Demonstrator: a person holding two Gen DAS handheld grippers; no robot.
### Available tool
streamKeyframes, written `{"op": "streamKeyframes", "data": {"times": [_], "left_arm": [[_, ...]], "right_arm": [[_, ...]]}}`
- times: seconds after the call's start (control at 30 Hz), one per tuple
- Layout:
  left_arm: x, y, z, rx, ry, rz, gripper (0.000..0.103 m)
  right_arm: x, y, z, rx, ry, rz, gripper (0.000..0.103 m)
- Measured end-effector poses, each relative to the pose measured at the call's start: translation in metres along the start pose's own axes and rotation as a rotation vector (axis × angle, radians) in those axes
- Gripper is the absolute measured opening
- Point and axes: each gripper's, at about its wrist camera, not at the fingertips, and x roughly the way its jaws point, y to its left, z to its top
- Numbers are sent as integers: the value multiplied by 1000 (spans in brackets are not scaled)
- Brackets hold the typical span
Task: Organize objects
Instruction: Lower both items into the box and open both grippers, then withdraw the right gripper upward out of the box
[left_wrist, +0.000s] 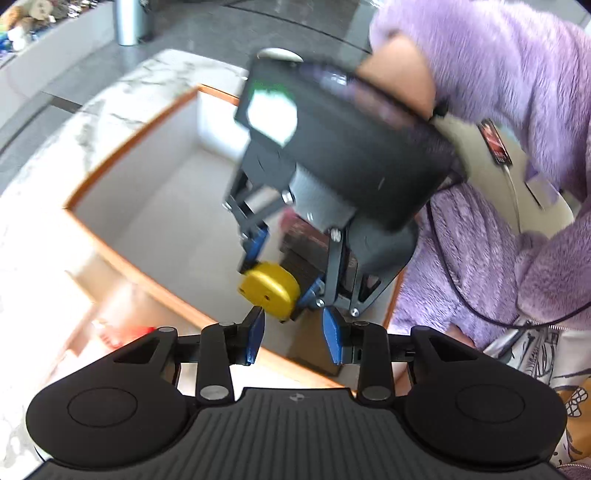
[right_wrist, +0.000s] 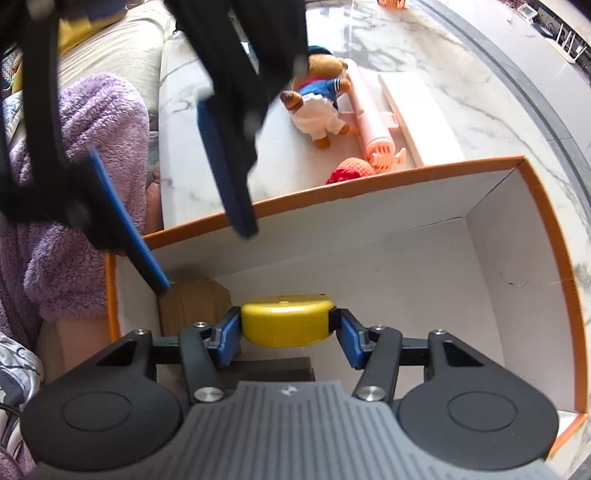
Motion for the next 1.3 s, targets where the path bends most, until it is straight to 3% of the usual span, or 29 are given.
{"op": "streamKeyframes", "data": {"times": [0.3, 0.5, 0.8, 0.93, 1.3], "left_arm": [[-5, 0, -18, -93, -50, 41, 40], [-27, 25, -33, -139, -76, 41, 40], [-26, 28, -34, -160, -93, 36, 40], [-24, 27, -35, -163, -91, 28, 40], [-21, 27, -39, -175, -85, 20, 40]], "right_arm": [[30, 0, 8, 20, 7, 41, 57], [44, -6, 8, 52, 55, 95, 58], [36, -21, 4, 147, 77, 167, 57], [33, -29, 4, 184, 78, 149, 40], [38, -27, -3, 201, 107, 165, 35]]}}
